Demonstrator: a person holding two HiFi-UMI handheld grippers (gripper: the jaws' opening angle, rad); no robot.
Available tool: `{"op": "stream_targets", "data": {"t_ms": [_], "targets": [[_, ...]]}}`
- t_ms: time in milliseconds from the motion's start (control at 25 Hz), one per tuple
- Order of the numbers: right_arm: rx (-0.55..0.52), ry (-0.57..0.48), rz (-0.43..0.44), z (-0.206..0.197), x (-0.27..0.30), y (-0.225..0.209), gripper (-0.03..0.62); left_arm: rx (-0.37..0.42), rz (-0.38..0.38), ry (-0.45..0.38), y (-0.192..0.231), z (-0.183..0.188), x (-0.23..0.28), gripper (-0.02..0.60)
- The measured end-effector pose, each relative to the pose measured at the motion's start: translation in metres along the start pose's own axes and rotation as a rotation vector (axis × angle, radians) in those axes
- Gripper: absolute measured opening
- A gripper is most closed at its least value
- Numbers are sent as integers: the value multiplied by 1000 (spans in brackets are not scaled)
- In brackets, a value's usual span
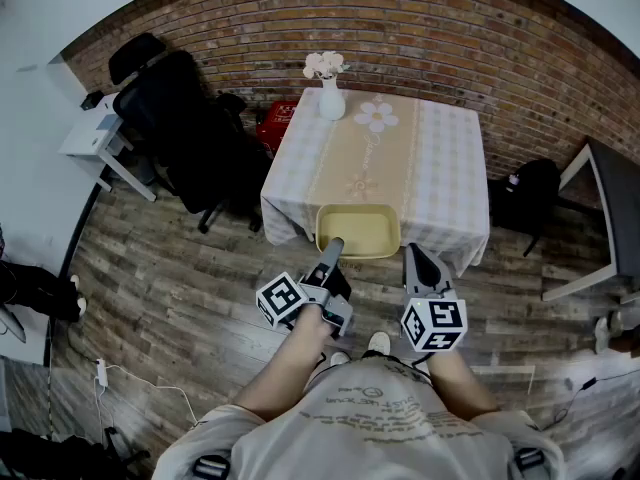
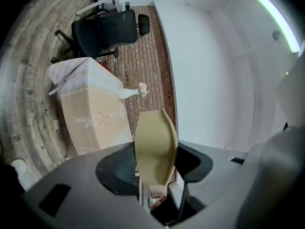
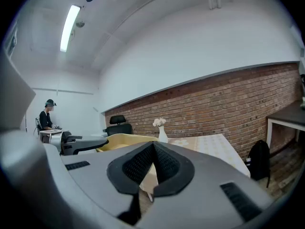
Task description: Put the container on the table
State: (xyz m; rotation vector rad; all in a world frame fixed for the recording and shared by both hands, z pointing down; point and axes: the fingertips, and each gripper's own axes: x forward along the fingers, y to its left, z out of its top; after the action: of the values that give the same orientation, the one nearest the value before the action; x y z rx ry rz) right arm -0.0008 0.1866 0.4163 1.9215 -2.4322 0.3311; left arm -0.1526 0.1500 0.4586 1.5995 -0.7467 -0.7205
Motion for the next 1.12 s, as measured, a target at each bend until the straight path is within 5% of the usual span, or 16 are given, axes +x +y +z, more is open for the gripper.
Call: {"op": "stream_targets", "data": {"t_ms": [1120], "targets": [[9, -21, 12, 7, 17, -34, 2, 32, -11, 30, -6, -20, 48, 225]]}}
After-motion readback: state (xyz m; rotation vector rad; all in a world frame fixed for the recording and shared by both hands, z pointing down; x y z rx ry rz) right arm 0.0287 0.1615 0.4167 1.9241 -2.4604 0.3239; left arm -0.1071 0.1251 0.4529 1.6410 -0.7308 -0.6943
